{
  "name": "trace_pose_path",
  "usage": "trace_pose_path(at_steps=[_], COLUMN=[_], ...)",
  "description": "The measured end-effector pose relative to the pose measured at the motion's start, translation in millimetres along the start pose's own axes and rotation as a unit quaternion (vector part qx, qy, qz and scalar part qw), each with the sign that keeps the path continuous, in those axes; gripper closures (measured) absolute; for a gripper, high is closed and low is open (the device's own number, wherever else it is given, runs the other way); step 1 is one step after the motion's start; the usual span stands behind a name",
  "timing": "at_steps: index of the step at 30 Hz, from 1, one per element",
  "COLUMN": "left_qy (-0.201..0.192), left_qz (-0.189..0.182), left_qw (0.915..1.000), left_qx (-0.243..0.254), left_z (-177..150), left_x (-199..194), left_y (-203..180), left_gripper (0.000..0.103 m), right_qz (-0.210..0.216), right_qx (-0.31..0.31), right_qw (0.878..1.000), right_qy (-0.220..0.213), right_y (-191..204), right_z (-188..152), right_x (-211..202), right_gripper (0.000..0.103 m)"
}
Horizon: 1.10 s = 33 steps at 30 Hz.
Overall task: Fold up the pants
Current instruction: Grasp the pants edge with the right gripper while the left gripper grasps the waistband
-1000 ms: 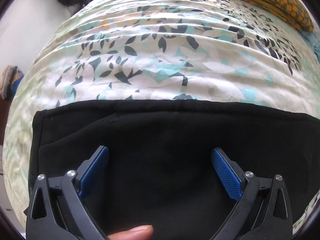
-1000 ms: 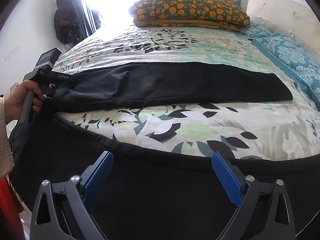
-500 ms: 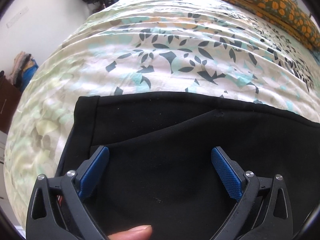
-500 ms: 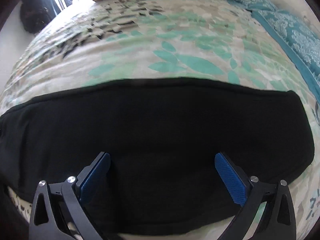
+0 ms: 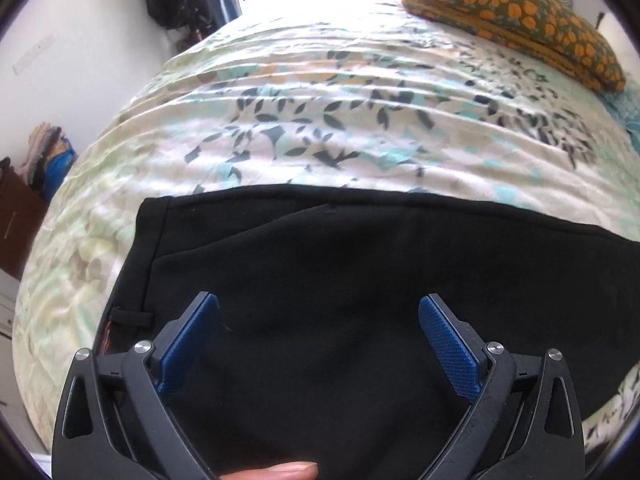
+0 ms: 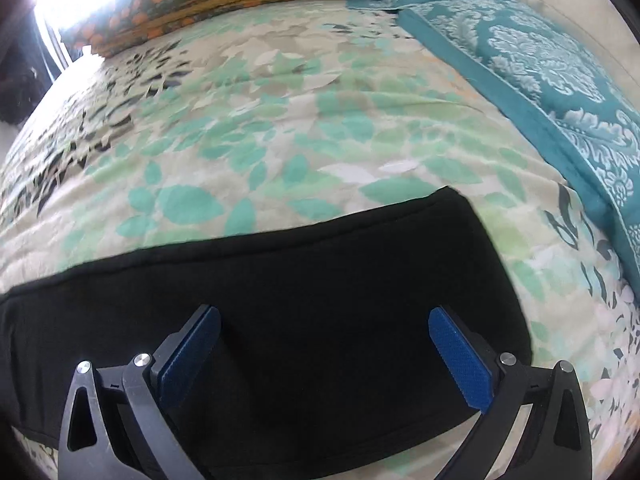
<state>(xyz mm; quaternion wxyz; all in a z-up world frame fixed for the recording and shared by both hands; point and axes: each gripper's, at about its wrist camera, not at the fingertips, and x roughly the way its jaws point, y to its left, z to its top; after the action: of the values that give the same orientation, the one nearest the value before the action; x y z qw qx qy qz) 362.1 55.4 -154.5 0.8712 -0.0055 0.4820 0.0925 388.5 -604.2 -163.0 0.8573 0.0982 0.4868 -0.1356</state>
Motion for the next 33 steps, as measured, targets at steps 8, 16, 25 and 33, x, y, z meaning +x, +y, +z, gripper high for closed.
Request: trace_pose_path(at_steps=[8, 16, 25, 33], left_qy=[-0.007, -0.007, 0.039, 0.072], left_qz=[-0.051, -0.043, -0.035, -0.029], left_qw=[0.9947, 0.9961, 0.9968, 0.9969], left_qx=[0.089, 0.077, 0.061, 0.017], left_z=[-18, -34, -30, -60], left_x=[-5, 32, 27, -20], left_y=[-109, -111, -108, -78], left_gripper=[0.002, 0.0, 0.001, 0.002], right_qz=[-0.04, -0.034, 0.017, 0.143], right_qx=[0.056, 0.07, -0.029, 0.017], right_qw=[0.998, 0.997, 0.996, 0.979], right_qy=[0.013, 0.029, -0.078, -0.145], right_y=[-59, -71, -36, -23], right_z=[35, 52, 18, -108], right_x=[16, 45, -69, -192], right_gripper=[0.0, 0.033, 0.09, 0.092])
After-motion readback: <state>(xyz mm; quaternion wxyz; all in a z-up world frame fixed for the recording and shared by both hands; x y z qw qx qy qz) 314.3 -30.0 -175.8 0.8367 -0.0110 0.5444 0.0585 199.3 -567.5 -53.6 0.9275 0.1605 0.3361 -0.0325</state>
